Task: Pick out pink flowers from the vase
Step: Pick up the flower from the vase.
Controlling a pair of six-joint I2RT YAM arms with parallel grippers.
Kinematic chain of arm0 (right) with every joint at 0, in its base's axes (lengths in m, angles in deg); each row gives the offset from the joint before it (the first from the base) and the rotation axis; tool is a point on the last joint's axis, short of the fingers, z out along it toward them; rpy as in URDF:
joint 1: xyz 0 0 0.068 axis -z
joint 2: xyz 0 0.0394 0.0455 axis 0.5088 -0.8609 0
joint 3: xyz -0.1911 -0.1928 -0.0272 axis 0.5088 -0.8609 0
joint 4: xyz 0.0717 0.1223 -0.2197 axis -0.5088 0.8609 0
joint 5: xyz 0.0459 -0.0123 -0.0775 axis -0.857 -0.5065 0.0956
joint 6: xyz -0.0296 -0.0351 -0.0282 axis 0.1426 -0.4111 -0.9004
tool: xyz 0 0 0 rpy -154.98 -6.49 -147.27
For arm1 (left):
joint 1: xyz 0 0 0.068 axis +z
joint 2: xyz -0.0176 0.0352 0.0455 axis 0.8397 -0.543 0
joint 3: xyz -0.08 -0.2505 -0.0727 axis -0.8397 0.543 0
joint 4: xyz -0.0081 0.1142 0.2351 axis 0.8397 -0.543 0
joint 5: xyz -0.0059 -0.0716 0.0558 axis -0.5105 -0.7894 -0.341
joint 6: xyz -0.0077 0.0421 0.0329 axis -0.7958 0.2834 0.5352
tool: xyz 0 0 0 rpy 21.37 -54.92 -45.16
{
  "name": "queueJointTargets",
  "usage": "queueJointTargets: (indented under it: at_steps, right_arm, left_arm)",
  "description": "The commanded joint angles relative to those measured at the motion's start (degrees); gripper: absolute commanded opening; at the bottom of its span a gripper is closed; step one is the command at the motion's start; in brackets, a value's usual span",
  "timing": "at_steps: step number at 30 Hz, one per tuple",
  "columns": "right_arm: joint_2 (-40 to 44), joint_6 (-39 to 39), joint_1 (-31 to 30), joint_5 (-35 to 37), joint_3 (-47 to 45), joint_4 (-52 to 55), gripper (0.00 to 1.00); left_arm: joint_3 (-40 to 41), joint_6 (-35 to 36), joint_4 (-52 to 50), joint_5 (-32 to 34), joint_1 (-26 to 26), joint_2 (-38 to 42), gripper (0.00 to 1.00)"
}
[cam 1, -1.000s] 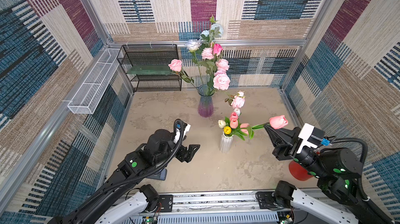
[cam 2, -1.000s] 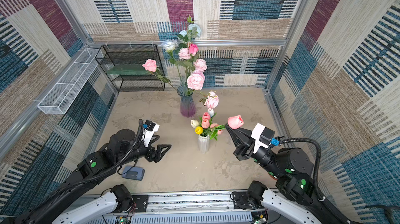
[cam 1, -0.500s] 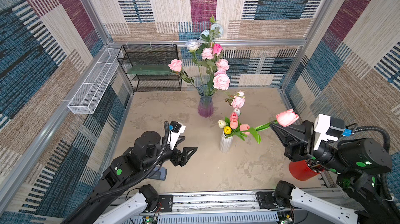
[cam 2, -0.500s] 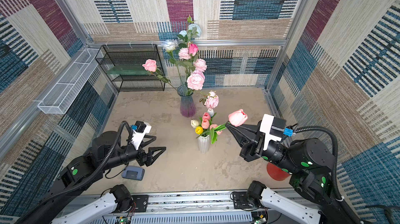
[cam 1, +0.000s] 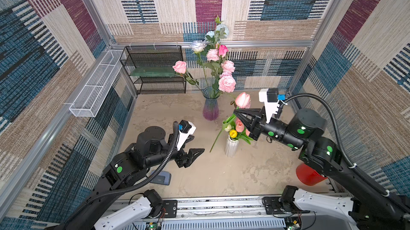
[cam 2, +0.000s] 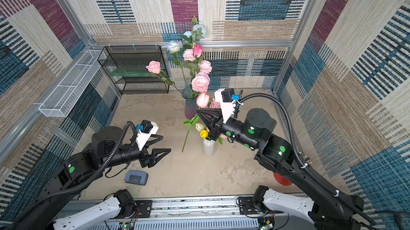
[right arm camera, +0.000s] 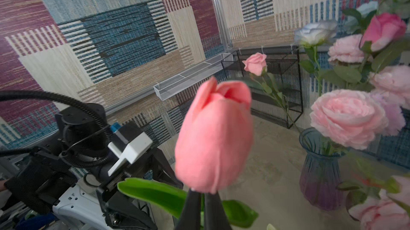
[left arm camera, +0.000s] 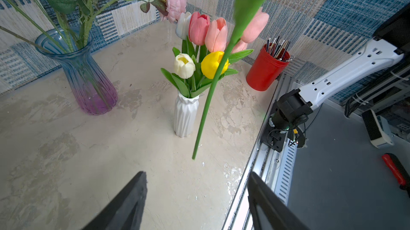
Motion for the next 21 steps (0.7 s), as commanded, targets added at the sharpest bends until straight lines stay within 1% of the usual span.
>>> queueJointTargets:
  at_steps: [1,3,7,9,10,13,16,19,21]
  right_arm:
    - [-3.59,10.65,-0.15,1.95,1.67,-3.46,0.0]
    - [-5.47,12.79,-0.23,1.99,1.88,-4.9,0.0]
    - [-8.52,16.78,-0.33,3.84,3.89,-4.75,0.0]
    - [-9.7,17.52,-0.39,3.48,4.78,-4.85,0.0]
    - [-10.11,17.72,-0.59,3.11,5.05,-5.13,0.0]
    - [-10.88,18.0,-1.35,3.28,5.34,-5.47,0.0]
    - [-11.09,18.51,-1.69,3.19,4.85,-6.12,0.0]
    - [-11.06,18.99,-1.73,2.96,4.46,-6.61,0.0]
    - [-10.98,19.05,-1.73,2.87,4.38,-6.71,0.0]
  left_arm:
    - [-1.23,7.25,1.23,1.44,-0.37,-1.04,0.65]
    - [-1.36,9.89,1.15,1.39,-0.64,-1.64,0.6]
    - [0.95,14.78,3.24,1.24,-0.91,-1.1,0.56]
    - [2.71,16.23,4.99,2.37,-0.89,-0.39,0.55]
    - [3.77,16.6,6.17,4.01,-0.91,-0.06,0.55]
    - [6.2,15.99,9.7,9.41,-0.91,1.18,0.56]
    - [8.43,15.0,12.73,12.53,-0.91,2.46,0.56]
    - [9.44,14.56,13.74,13.12,-0.91,2.87,0.52]
    - [10.01,14.59,13.79,12.78,-0.9,2.95,0.47]
